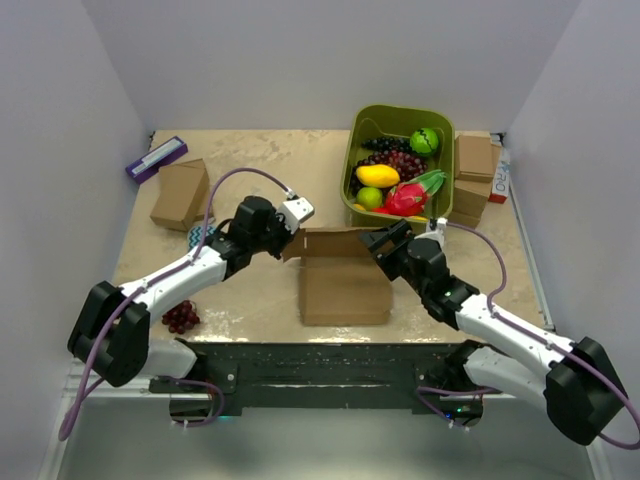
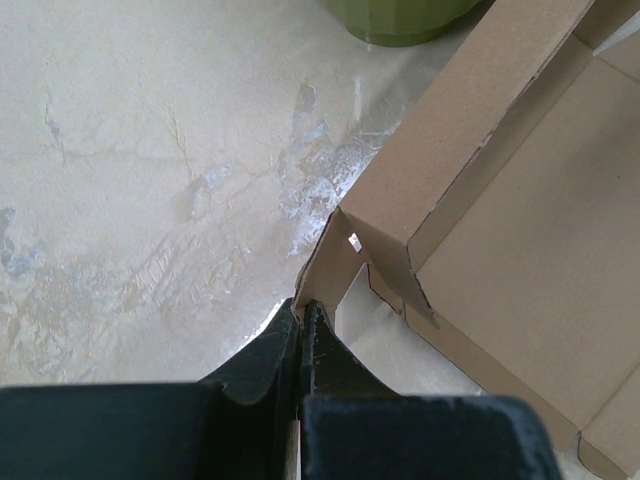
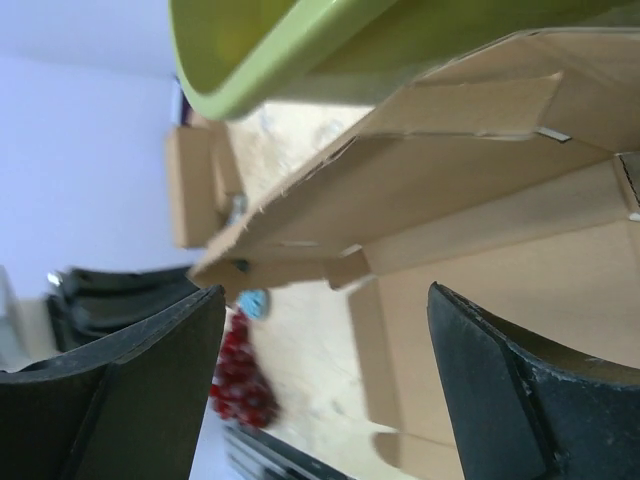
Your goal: Fold the paper box
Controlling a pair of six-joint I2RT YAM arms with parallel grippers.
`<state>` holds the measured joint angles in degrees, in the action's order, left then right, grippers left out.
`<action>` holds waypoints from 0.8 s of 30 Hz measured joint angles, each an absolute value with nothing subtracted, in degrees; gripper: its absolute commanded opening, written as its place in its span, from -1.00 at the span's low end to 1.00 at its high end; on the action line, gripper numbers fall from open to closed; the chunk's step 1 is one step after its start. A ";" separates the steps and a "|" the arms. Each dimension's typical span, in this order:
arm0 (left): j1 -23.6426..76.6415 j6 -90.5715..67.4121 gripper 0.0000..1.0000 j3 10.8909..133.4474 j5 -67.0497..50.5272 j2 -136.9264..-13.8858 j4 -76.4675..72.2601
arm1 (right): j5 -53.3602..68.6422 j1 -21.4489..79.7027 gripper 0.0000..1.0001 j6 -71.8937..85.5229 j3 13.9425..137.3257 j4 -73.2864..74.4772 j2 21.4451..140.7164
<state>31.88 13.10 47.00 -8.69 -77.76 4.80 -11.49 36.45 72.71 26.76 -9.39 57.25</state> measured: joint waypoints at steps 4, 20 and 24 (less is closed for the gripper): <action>31.88 13.10 -1.00 47.00 -8.58 -77.52 4.82 | -13.76 35.66 0.62 78.85 24.25 -12.93 56.60; 32.01 13.13 -1.00 46.96 -8.29 -77.19 4.84 | -17.58 33.30 0.13 87.46 22.61 -21.61 63.61; 32.05 13.10 -1.00 46.94 -8.32 -77.19 4.89 | -18.06 33.32 -0.16 88.07 22.59 -22.37 64.03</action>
<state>32.05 13.10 46.94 -8.32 -77.19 4.89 -18.06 33.32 88.07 22.59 -22.37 64.03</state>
